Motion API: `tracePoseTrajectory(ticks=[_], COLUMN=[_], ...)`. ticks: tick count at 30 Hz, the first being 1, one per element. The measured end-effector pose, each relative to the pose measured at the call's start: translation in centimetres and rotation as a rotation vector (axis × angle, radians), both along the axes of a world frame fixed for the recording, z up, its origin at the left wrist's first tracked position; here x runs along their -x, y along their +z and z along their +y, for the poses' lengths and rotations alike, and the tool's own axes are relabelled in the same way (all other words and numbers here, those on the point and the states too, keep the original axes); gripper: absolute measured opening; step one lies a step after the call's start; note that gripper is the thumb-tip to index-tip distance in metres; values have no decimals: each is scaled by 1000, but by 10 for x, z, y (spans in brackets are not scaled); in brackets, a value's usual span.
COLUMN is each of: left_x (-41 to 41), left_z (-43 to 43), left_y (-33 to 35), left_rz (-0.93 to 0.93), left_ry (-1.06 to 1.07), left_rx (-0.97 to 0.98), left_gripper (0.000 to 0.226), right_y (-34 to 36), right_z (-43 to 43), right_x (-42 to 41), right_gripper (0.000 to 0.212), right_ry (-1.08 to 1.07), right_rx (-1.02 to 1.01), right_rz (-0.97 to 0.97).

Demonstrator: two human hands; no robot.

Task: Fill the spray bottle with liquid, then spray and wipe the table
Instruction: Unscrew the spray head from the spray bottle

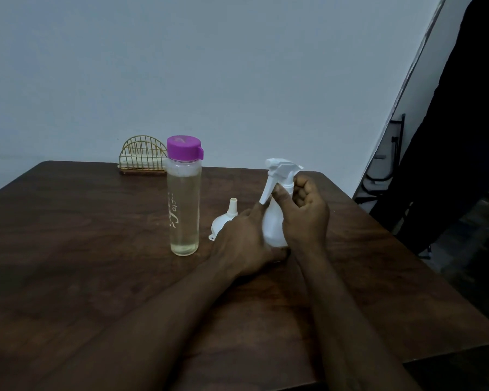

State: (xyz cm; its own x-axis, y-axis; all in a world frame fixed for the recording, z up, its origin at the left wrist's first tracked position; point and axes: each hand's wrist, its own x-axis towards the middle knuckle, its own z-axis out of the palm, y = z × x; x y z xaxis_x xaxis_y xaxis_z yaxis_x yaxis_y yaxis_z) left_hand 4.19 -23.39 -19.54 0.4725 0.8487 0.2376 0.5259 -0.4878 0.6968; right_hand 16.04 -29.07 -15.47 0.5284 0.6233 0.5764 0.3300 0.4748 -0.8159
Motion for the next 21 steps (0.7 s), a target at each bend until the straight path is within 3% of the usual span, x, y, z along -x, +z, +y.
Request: tracePoseTrajectory(ticks=[2,5,9,17,21], left_x=[-2,-1,12,20,20], left_z=[-8,-16,-14,-19,-21], left_y=[-3,-5,2,7,8], left_rz=[-59,-143,-60,-45,-38], left_ry=[49,82,-25,-34,-49], left_rx=[-140,-348,-262,-255,-241], left_gripper=[114,84,79,88,89], right_y=[1,2,2,2,2], right_z=[-1,-4,-6,-1,1], right_x=[1,-1,-1,-1,0], right_gripper=[13,14,11,44,35], right_ry=[39,125,181,-60,-58], right_rx=[-1,38,87,61,73], right_rz=[25,66,76,3,16])
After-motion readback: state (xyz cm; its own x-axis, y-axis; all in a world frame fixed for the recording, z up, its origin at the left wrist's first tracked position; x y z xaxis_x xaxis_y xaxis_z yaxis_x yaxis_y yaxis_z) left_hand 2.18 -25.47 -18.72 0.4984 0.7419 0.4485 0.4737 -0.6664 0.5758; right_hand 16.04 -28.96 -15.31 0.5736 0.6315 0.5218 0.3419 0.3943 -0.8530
